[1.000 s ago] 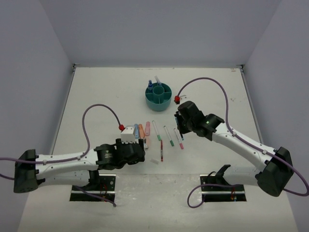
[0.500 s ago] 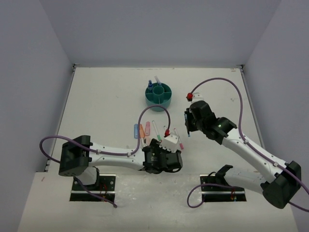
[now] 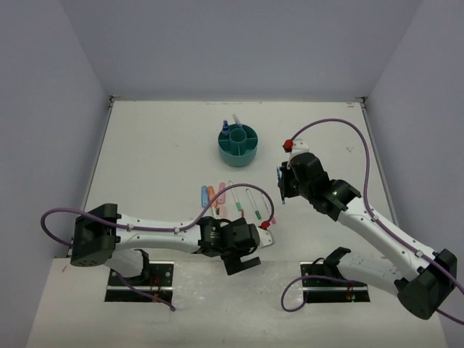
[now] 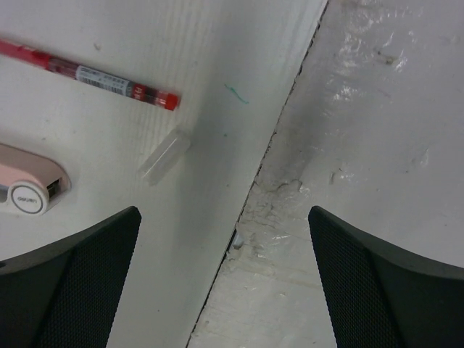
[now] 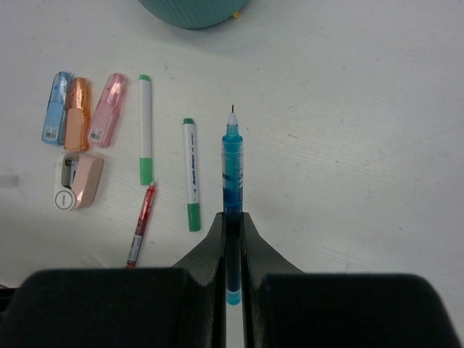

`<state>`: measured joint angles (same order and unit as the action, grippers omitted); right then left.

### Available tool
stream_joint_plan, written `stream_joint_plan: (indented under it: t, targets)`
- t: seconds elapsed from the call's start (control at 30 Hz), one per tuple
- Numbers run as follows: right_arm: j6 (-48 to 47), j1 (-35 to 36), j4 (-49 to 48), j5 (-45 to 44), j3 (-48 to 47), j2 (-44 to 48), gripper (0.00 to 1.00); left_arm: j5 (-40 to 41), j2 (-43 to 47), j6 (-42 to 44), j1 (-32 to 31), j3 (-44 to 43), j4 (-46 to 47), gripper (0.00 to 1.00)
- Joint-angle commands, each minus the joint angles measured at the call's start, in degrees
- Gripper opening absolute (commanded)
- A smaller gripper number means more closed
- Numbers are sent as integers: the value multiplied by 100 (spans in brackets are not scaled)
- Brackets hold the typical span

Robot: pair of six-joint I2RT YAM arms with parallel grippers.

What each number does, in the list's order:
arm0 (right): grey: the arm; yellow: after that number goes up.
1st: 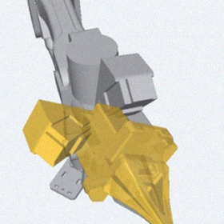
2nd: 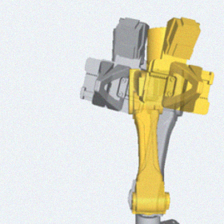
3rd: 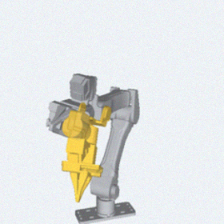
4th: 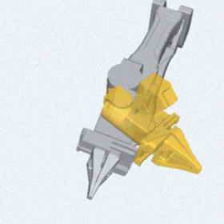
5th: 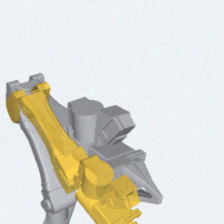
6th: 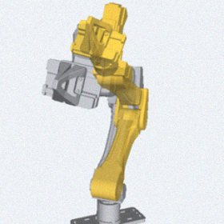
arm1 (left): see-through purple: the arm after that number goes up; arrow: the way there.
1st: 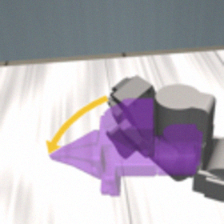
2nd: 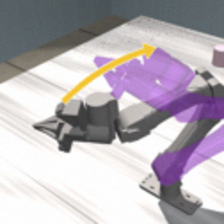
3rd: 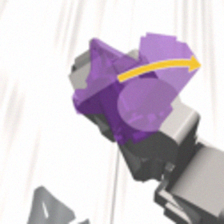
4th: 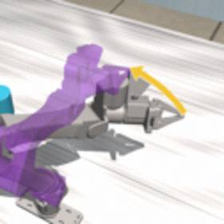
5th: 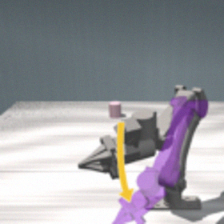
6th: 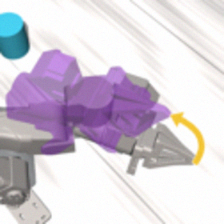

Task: Sort the stationery into containers
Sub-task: Close the pen cap on the pen.

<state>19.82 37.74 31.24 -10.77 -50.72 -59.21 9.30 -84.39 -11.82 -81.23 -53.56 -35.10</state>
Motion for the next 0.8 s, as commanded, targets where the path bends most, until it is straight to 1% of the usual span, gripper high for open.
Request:
stream_joint_plan:
  t: [0.0, 0.1, 0.13, 0.23, 0.3, 0.33, 0.4, 0.47, 0.53, 0.6, 0.67, 0.77]
  targets:
    - [-128, -29, -295, 76, 89, 196, 0, -785, -173, 1427, 357, -180, -89, 100]
    - [-148, -26, -379, 222, 153, 335, 0, -862, -116, 1900, 664, -145, 71, 100]
    - [-156, -21, -391, 233, 158, 357, 0, -965, -131, 2043, 860, -179, 101, 99]
    - [-172, -21, -391, 225, 158, 361, 0, -1342, -328, 2459, 1105, -310, 56, 96]
    - [-180, -21, -399, 224, 168, 367, 0, -1516, -501, 2649, 1241, -435, -90, 90]
    - [-180, -21, -399, 219, 173, 372, 0, -1649, -585, 2718, 1315, -470, -217, 84]
    - [-178, -27, -400, 176, 185, 407, 0, -1889, -769, 2831, 1521, -535, -373, 76]
    - [-178, -27, -406, 157, 185, 438, 0, -2100, -832, 2856, 1577, -548, -454, 68]
    - [-180, -21, -400, 155, 184, 454, 0, -2202, -829, 2879, 1584, -538, -478, 63]
    - [-181, -21, -400, 181, 176, 454, 0, -2086, -761, 2888, 1584, -416, -405, 62]
    - [-188, -21, -400, 191, 167, 446, 0, -1965, -724, 2895, 1584, -340, -262, 58]
    - [-189, -21, -408, 208, 176, 454, 0, -1781, -800, 2861, 1585, -328, -99, 57]
